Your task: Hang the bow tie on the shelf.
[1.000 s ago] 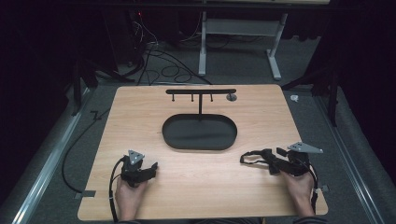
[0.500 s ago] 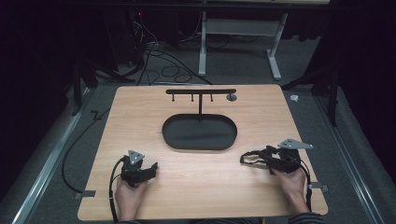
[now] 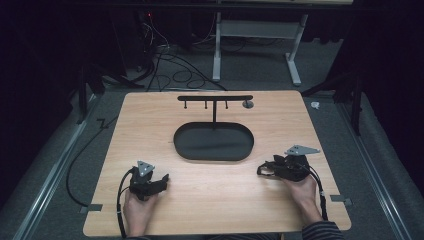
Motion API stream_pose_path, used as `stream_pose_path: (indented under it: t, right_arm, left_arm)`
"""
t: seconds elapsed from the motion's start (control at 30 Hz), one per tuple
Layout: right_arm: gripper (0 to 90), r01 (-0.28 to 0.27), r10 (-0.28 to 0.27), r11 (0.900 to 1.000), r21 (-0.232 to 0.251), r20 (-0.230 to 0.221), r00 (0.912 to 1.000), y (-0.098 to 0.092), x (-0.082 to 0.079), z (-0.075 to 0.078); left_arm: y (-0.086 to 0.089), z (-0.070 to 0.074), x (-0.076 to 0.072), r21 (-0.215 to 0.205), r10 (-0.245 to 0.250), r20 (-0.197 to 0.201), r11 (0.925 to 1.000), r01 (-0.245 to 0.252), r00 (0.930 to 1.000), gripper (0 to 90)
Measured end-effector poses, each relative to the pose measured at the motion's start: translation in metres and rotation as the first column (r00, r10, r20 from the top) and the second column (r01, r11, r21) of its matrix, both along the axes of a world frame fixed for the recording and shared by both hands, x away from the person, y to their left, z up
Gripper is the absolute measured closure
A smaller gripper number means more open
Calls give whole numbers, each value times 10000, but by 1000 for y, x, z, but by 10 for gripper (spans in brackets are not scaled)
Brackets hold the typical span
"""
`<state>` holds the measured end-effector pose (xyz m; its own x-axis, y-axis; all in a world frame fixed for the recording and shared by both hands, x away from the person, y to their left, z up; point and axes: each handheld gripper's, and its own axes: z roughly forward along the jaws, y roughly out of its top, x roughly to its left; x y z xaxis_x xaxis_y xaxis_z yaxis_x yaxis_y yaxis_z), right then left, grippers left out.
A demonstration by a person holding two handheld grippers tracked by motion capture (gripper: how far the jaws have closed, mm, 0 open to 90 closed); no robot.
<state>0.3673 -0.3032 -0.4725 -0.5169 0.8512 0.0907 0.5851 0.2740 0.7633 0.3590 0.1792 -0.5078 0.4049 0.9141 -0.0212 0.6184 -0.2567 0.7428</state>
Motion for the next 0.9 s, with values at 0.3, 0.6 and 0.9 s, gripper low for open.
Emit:
stream_pose_path:
  t: [0.3,0.6,0.9]
  right_arm:
    - [571,-140,120,9993,-351,-576,9983,4,11,-12]
    - [629,-259,198,9975,-660,-914,9956,10,16,-21]
    - [805,-502,407,9880,-1463,-674,9969,14,13,-20]
  left_arm:
    - [0,0,0,6,6,8,10000,-6,10000,272]
    - [0,0,0,-2,-2,3,10000,2,10000,272]
    - [0,0,0,-2,-13,8,10000,13,10000,271]
